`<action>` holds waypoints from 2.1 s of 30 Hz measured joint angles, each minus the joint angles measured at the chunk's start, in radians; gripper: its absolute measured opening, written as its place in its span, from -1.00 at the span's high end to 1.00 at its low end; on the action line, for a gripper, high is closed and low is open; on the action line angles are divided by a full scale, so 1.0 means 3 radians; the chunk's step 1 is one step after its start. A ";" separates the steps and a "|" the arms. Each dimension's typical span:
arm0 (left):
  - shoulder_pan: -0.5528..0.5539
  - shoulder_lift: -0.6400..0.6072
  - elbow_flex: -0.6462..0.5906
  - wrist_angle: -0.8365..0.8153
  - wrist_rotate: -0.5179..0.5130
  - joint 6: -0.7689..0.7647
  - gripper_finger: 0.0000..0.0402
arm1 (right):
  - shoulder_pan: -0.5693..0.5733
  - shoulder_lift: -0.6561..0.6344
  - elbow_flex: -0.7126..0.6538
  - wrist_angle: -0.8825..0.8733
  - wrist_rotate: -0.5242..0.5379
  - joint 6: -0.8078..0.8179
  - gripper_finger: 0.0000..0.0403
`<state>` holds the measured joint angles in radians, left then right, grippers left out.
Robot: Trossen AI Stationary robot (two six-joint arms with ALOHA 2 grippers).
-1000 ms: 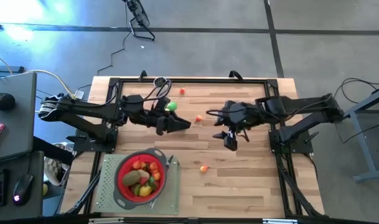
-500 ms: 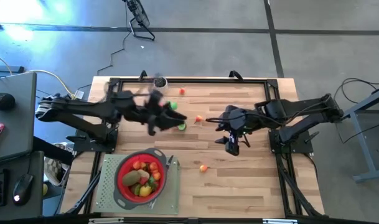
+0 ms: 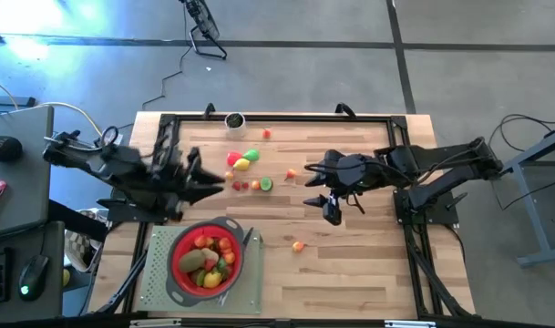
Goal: Pick & Place Fruit
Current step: Put the pear into the red strainer bowl on the shelf
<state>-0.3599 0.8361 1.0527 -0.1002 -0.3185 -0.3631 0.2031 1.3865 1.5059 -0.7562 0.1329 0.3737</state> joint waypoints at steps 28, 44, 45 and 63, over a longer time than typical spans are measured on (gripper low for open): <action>-0.1226 -0.0986 -0.0465 -0.0030 -0.0708 0.0549 0.85 | 0.0197 0.1393 -0.0003 -0.0216 -0.0416 0.0161 -0.11; -0.1225 -0.0988 -0.0465 -0.0026 -0.0729 0.0587 0.85 | 0.0418 0.2011 -0.0001 -0.0130 -0.0640 -0.0353 0.01; -0.1225 -0.0988 -0.0465 -0.0026 -0.0729 0.0587 0.85 | 0.0439 0.2049 -0.0001 -0.0119 -0.0559 -0.0352 0.00; -0.1223 -0.0988 -0.0465 -0.0025 -0.0728 0.0584 0.85 | 0.0481 0.2342 -0.0002 0.0064 -0.0378 -0.0101 -0.02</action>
<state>-0.7269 0.5396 0.9131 -0.1078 -0.5369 -0.1881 0.3473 2.0892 1.5054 -0.7370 0.0195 0.3433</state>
